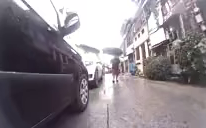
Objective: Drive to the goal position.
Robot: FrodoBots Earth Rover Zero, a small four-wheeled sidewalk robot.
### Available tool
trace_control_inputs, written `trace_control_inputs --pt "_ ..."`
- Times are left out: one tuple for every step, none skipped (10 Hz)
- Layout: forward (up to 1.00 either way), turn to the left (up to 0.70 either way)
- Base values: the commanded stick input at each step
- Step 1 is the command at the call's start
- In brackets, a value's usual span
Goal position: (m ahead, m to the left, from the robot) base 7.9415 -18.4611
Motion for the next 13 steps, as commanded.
trace_control_inputs --pt "0.99 0.00" --pt "0.99 -0.03" --pt "0.99 -0.38" --pt "0.99 -0.04" --pt "0.99 0.00" --pt "0.99 0.00" --pt "0.99 0.00" --pt "0.99 0.00" --pt "0.99 0.00" --pt "0.99 -0.15" --pt "0.99 -0.33" --pt "0.99 -0.09" --pt "0.99 0.00"
